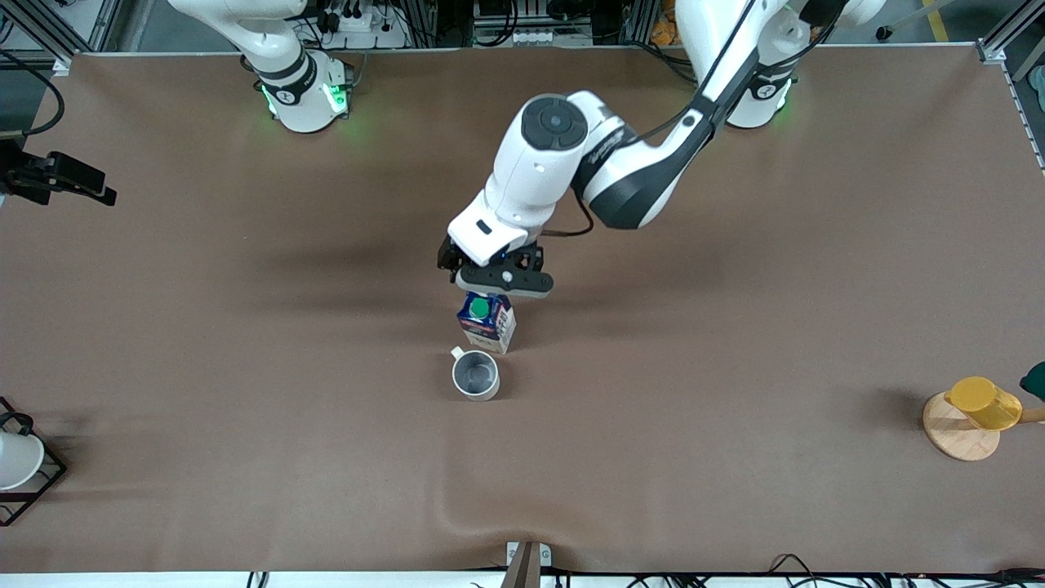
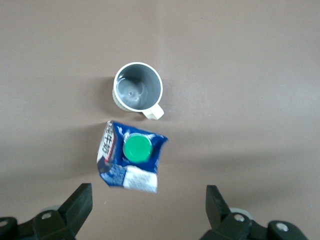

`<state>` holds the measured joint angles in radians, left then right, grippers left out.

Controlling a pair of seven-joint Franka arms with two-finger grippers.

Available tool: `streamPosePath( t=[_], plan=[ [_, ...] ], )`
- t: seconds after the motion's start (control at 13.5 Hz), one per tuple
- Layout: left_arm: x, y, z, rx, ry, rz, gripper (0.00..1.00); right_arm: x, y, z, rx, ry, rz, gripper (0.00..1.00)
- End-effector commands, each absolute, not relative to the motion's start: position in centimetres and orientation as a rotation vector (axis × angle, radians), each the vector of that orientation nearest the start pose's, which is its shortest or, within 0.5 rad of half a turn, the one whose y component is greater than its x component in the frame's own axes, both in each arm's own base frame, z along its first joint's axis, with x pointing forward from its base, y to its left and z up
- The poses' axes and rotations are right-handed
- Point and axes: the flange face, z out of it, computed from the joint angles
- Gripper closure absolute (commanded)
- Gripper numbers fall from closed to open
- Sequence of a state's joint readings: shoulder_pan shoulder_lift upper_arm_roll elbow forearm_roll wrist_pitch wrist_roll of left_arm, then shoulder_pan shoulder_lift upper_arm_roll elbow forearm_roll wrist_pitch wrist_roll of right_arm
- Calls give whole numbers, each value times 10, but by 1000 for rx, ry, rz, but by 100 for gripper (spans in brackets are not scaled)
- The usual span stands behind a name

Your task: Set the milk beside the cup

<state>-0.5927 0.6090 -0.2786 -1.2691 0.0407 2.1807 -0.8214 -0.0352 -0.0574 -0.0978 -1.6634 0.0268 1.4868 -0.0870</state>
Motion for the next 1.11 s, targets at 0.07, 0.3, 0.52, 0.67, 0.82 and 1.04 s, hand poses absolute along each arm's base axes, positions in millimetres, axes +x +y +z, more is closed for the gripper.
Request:
streamPosePath(
  t=[0.07, 0.3, 0.52, 0.67, 0.82, 1.04],
  plan=[
    [517, -507, 506, -3402, -59, -213, 0, 519, -66, 608, -3075, 47, 180, 0],
    [547, -400, 550, -3252, -257, -108, 0, 519, -62, 608, -3074, 35, 180, 0],
    [565, -307, 576, -3134, -443, 11, 0, 520, -60, 607, -3062, 32, 179, 0],
    [572, -263, 582, -3083, -504, 40, 0, 519, -59, 607, -3062, 27, 181, 0],
    [572, -233, 583, -2986, -501, -32, 0, 519, -60, 606, -3061, 13, 185, 0],
    [584, -180, 581, -2981, -509, -5, 0, 519, -57, 606, -3061, 1, 186, 0]
  ],
)
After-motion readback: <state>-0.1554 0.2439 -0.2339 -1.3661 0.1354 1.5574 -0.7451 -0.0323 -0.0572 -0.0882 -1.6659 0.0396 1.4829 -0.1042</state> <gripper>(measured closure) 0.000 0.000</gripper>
